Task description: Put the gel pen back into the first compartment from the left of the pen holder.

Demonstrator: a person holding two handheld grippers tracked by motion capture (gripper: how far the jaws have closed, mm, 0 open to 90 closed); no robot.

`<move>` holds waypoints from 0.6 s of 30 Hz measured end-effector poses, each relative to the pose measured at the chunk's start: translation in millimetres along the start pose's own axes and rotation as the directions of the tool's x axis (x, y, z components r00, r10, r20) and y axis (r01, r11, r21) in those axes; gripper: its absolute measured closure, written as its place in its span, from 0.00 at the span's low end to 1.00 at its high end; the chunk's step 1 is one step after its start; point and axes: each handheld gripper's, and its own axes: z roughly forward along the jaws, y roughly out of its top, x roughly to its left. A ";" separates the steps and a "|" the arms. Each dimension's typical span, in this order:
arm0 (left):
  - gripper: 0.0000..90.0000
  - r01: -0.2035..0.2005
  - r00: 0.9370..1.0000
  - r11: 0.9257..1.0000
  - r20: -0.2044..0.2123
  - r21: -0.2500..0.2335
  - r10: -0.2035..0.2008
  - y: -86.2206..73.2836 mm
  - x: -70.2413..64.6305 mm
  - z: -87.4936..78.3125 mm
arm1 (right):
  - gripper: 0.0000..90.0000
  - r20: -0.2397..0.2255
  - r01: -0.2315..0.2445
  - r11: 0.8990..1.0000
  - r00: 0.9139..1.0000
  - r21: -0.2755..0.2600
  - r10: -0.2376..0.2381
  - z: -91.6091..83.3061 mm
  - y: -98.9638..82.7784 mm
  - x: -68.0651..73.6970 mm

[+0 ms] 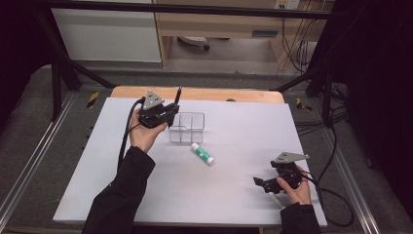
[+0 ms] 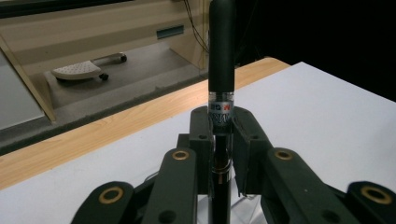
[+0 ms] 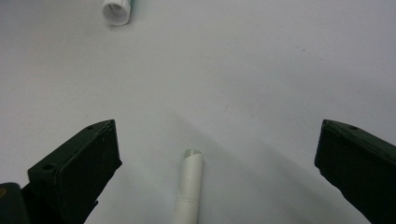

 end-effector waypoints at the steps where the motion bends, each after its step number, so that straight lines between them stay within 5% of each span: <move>1: 0.87 0.000 1.000 1.000 -0.005 0.000 0.000 0.1 0.6 1.5 | 0.01 -0.001 0.000 1.000 1.000 0.000 0.000 0.0 0.0 0.1; 18: 0.87 -0.016 0.999 1.000 -0.034 -0.017 0.015 5.1 6.4 27.2 | 0.01 -0.006 0.002 1.000 1.000 -0.005 -0.002 -0.9 0.0 -0.2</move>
